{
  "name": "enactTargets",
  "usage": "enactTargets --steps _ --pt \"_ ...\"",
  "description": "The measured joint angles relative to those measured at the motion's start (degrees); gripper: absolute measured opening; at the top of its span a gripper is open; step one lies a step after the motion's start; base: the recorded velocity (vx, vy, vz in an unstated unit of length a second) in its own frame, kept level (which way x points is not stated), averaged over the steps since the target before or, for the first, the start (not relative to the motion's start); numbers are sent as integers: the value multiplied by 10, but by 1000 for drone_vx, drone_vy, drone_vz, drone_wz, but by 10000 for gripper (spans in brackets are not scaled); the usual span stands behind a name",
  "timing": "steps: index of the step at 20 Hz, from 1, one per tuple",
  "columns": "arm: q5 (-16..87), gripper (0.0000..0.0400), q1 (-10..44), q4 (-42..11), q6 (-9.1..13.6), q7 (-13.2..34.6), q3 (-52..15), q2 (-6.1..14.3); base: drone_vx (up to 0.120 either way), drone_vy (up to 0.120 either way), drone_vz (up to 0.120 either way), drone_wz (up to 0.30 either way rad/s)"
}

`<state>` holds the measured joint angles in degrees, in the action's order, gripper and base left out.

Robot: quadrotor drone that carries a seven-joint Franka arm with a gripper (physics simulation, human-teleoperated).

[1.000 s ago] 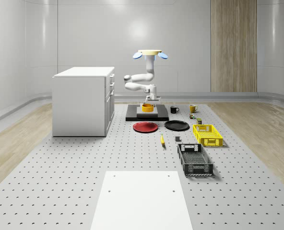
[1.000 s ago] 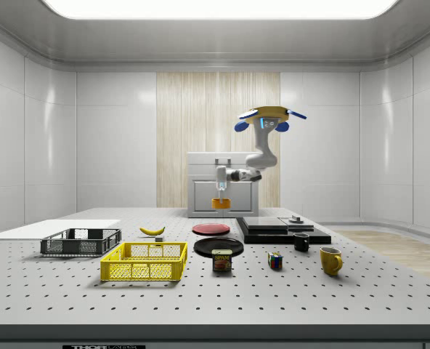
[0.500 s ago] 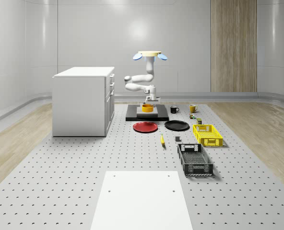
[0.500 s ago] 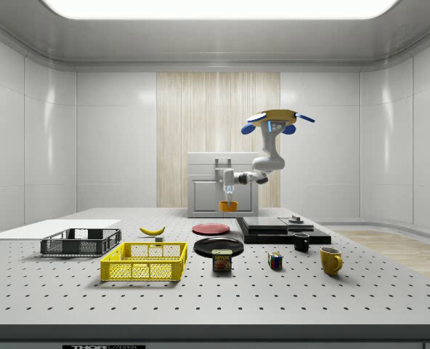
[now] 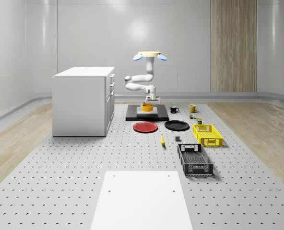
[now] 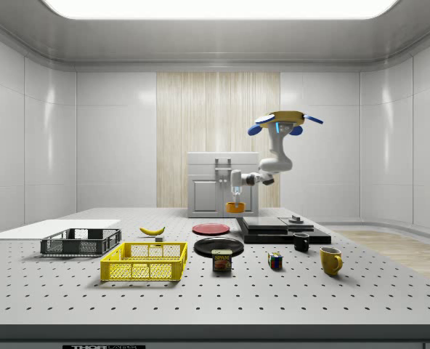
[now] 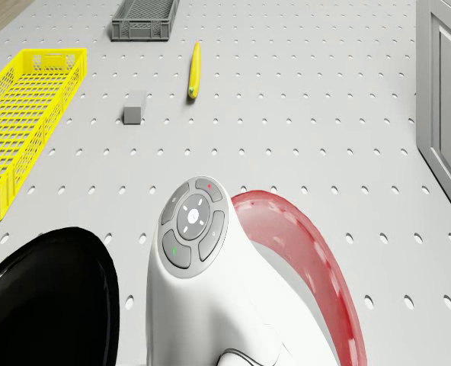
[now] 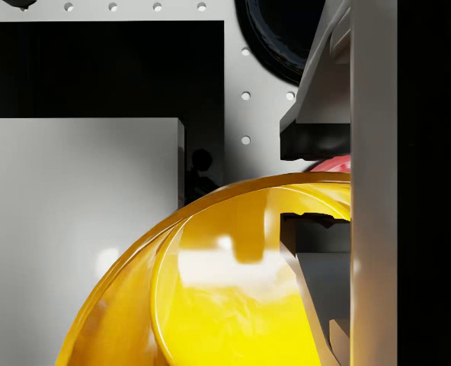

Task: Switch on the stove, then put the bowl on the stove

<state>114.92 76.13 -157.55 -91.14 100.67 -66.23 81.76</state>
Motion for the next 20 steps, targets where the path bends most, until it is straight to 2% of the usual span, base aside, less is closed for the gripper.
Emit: enactTargets --steps 20 --pt "0 100 0 0 -1 0 0 1 -120 0 0 0"
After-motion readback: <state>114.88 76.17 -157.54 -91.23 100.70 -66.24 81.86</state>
